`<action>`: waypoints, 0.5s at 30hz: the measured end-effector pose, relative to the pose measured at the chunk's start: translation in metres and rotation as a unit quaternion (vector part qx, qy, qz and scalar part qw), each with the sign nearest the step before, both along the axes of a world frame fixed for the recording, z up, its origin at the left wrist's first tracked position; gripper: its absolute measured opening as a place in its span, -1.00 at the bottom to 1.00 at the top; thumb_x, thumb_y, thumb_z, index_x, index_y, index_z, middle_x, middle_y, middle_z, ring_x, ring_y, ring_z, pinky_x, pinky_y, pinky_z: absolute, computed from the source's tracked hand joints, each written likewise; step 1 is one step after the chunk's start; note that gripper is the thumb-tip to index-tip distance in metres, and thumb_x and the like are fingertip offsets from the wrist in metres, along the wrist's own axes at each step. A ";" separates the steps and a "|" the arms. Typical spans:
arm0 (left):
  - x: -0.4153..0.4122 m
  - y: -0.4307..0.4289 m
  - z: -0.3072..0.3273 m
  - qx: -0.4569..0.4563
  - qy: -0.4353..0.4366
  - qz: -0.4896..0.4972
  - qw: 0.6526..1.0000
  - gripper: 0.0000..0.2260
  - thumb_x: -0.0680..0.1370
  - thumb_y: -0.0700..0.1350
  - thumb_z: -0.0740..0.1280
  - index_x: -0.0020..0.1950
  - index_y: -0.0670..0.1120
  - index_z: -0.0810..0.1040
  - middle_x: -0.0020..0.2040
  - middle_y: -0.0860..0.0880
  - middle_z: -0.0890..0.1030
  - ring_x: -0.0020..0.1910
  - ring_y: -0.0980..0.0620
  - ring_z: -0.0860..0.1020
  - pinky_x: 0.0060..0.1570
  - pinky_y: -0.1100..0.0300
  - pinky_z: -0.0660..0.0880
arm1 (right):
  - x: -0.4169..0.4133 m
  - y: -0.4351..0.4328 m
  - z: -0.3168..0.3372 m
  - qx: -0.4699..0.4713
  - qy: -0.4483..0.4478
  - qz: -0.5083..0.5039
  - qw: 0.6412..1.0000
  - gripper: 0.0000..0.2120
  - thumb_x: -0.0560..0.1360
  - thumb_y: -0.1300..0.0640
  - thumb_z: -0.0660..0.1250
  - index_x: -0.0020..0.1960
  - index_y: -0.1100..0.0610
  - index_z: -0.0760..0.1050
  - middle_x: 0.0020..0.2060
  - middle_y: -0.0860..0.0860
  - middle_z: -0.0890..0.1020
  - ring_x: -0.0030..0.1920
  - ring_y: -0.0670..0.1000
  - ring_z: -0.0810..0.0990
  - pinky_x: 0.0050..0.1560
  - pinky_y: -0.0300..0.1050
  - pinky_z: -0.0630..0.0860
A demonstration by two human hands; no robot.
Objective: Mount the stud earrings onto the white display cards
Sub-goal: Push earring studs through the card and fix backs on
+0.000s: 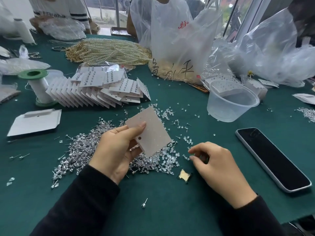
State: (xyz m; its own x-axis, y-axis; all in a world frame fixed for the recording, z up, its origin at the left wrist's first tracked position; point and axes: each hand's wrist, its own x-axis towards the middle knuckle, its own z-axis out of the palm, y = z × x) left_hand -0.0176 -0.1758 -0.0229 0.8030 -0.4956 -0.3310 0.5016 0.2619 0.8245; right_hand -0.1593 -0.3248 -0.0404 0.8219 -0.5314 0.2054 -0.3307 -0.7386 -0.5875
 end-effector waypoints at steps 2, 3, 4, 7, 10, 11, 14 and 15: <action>0.000 0.000 0.000 0.004 0.001 0.002 1.000 -0.76 0.24 -0.22 0.42 -0.11 -0.20 0.58 -0.33 -0.07 0.68 -0.36 0.03 0.64 -0.38 0.08 0.62 | 0.002 0.000 -0.003 0.003 0.017 -0.003 1.000 -0.90 0.40 0.25 0.40 -0.16 0.06 0.62 -0.33 -0.15 0.51 -0.31 -0.22 0.47 -0.25 -0.49 0.31; 0.000 0.000 0.000 0.007 0.001 0.003 1.000 -0.79 0.27 -0.24 0.42 -0.11 -0.21 0.58 -0.33 -0.08 0.68 -0.37 0.03 0.65 -0.43 0.11 0.60 | 0.002 0.000 -0.004 0.005 0.018 -0.004 1.000 -0.91 0.40 0.24 0.40 -0.17 0.07 0.63 -0.33 -0.15 0.50 -0.32 -0.23 0.46 -0.25 -0.50 0.30; 0.000 0.000 -0.001 0.009 0.002 0.004 1.000 -0.83 0.32 -0.27 0.40 -0.11 -0.23 0.57 -0.34 -0.08 0.68 -0.37 0.03 0.65 -0.46 0.14 0.58 | 0.002 0.001 -0.005 0.003 0.015 -0.005 1.000 -0.92 0.40 0.23 0.40 -0.18 0.07 0.63 -0.32 -0.14 0.51 -0.34 -0.22 0.46 -0.26 -0.49 0.30; -0.001 -0.002 -0.001 0.011 0.005 0.002 1.000 -0.93 0.42 -0.30 0.35 -0.11 -0.26 0.54 -0.35 -0.10 0.68 -0.38 0.01 0.65 -0.46 0.15 0.58 | 0.001 0.006 -0.010 -0.019 -0.001 -0.016 1.000 -0.92 0.40 0.25 0.41 -0.24 0.12 0.62 -0.30 -0.08 0.54 -0.37 -0.17 0.44 -0.27 -0.41 0.32; -0.004 -0.004 -0.003 0.025 0.004 0.005 1.000 -0.99 0.46 -0.31 0.32 -0.16 -0.26 0.53 -0.39 -0.09 0.67 -0.42 0.02 0.64 -0.48 0.16 0.58 | 0.000 0.011 -0.015 -0.048 -0.019 -0.030 0.998 -0.90 0.39 0.29 0.41 -0.28 0.16 0.59 -0.32 -0.04 0.54 -0.34 -0.10 0.46 -0.24 -0.26 0.36; -0.005 -0.004 -0.003 0.028 0.005 0.004 1.000 -0.98 0.47 -0.32 0.31 -0.16 -0.26 0.53 -0.40 -0.09 0.67 -0.43 0.02 0.64 -0.49 0.17 0.58 | 0.000 0.011 -0.015 -0.052 -0.027 -0.031 0.998 -0.90 0.39 0.30 0.41 -0.28 0.16 0.58 -0.32 -0.03 0.54 -0.33 -0.09 0.47 -0.24 -0.26 0.37; -0.008 -0.005 -0.005 0.040 0.001 -0.010 0.999 -0.97 0.47 -0.33 0.31 -0.13 -0.27 0.53 -0.40 -0.07 0.67 -0.43 0.04 0.63 -0.50 0.18 0.57 | 0.000 0.009 -0.013 -0.020 -0.071 -0.057 0.996 -0.88 0.38 0.32 0.39 -0.26 0.14 0.56 -0.36 -0.07 0.57 -0.33 -0.11 0.51 -0.26 -0.36 0.37; -0.009 -0.006 -0.005 0.044 -0.001 -0.017 0.999 -0.97 0.47 -0.32 0.31 -0.13 -0.26 0.54 -0.40 -0.07 0.67 -0.43 0.04 0.63 -0.50 0.18 0.56 | 0.001 0.008 -0.011 0.002 -0.082 -0.069 0.994 -0.88 0.38 0.31 0.39 -0.26 0.12 0.55 -0.38 -0.10 0.58 -0.31 -0.13 0.52 -0.27 -0.40 0.37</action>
